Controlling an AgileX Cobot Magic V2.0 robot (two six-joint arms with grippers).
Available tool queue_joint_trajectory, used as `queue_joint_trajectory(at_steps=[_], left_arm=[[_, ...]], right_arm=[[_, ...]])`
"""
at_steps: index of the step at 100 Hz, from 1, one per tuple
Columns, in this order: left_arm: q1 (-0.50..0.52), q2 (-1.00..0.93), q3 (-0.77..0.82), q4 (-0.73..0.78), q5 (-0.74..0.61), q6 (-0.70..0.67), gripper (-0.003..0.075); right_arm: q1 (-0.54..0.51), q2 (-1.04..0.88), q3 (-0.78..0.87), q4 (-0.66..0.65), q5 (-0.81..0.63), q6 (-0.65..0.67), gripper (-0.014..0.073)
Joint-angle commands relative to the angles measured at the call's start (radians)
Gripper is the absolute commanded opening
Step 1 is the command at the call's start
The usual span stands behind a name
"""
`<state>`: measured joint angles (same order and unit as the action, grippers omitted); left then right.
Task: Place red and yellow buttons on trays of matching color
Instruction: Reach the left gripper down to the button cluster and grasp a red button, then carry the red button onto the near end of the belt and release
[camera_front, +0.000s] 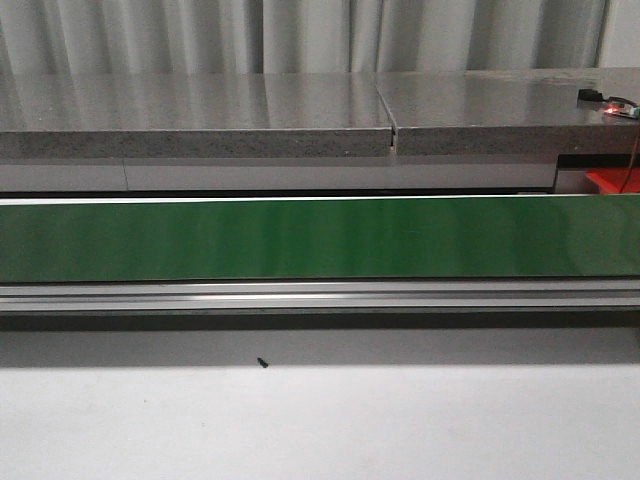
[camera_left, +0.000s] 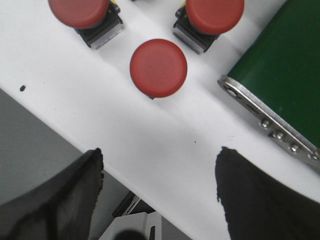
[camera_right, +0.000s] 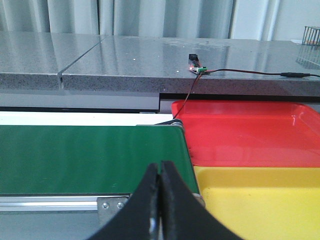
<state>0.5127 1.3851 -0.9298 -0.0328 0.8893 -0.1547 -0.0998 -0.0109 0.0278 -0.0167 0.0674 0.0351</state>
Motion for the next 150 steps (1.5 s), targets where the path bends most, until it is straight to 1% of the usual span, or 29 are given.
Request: queue_joint_trajectory(at_steps=[1,17,43,56,63,70,82,92,99,118,128,138,150], left_arm=[[0.003,0.017,-0.040,0.000,-0.054,-0.003,0.0473],[0.003,0.103,-0.071,0.000,-0.079,-0.003,0.0473],[0.003,0.195,-0.085,0.000,-0.198,-0.003,0.0473],[0.003,0.233,-0.085,0.000,-0.228,-0.003,0.0464],[0.003,0.247,-0.085,0.000,-0.240,-0.003,0.0424],[0.003,0.254,-0.085,0.000,-0.249,-0.003,0.0353],[0.003,0.256,-0.085,0.000,-0.261,-0.003,0.0210],[0.003,0.251,-0.085,0.003,-0.263,-0.003,0.0138],[0.003,0.234,-0.085,0.005,-0.255,-0.003,0.0121],[0.001,0.127,-0.085,0.007,-0.196,0.016,0.0120],[0.001,0.056,-0.085,-0.012,-0.196,0.018,0.0120],[-0.024,-0.014,-0.087,-0.004,-0.195,0.021,0.0119],[-0.080,-0.046,-0.120,-0.003,-0.187,0.021,0.0116]], right_arm=[[-0.003,-0.014,-0.016,-0.012,-0.078,0.001,-0.0067],[-0.003,-0.014,-0.016,-0.012,-0.078,0.001,-0.0067],[-0.003,-0.014,-0.016,-0.012,-0.078,0.001,-0.0067],[-0.003,-0.014,-0.016,-0.012,-0.078,0.001,-0.0067],[-0.003,-0.014,-0.016,-0.012,-0.078,0.001,-0.0067],[-0.003,-0.014,-0.016,-0.012,-0.078,0.001,-0.0067],[-0.003,-0.014,-0.016,-0.012,-0.078,0.001,-0.0067],[-0.003,-0.014,-0.016,-0.012,-0.078,0.001,-0.0067],[-0.003,-0.014,-0.016,-0.012,-0.078,0.001,-0.0067],[-0.003,-0.014,-0.016,-0.012,-0.078,0.001,-0.0067],[-0.003,-0.014,-0.016,-0.012,-0.078,0.001,-0.0067],[-0.003,-0.014,-0.016,-0.012,-0.078,0.001,-0.0067],[-0.003,-0.014,-0.016,-0.012,-0.078,0.001,-0.0067]])
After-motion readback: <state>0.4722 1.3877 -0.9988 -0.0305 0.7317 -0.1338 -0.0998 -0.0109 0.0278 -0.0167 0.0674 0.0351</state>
